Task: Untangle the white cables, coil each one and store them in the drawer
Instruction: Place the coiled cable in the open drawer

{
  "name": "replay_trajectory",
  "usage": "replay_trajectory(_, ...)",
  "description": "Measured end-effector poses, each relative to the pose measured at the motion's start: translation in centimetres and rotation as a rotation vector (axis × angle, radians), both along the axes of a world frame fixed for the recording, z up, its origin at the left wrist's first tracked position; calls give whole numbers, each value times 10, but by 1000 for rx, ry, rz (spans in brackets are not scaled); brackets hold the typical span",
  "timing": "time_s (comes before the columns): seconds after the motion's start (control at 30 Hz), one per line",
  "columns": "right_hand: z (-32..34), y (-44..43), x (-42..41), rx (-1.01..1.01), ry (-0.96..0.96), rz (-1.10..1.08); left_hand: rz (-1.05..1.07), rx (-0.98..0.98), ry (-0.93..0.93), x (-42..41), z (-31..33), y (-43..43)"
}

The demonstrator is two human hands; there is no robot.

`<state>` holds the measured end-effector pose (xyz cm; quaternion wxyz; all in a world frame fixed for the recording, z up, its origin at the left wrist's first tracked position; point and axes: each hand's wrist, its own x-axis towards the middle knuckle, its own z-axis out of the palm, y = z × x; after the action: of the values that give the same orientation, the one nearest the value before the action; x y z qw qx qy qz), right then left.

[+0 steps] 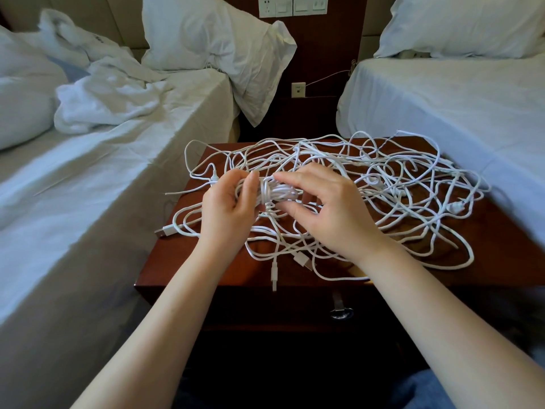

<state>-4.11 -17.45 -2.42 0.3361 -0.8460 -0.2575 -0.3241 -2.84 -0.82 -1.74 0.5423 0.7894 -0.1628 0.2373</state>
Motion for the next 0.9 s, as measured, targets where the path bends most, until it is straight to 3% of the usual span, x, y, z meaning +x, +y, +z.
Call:
replay_trajectory(0.37, -1, 4, -2, 190, 111, 102, -10, 14, -3, -3, -1, 1)
replay_trajectory(0.8, 0, 0, -1, 169, 97, 43, -27, -88, 55, -5, 0, -6)
replay_trajectory(0.9, 5, -2, -9, 87, 73, -10, -59, -101, 102, -9, 2, -7)
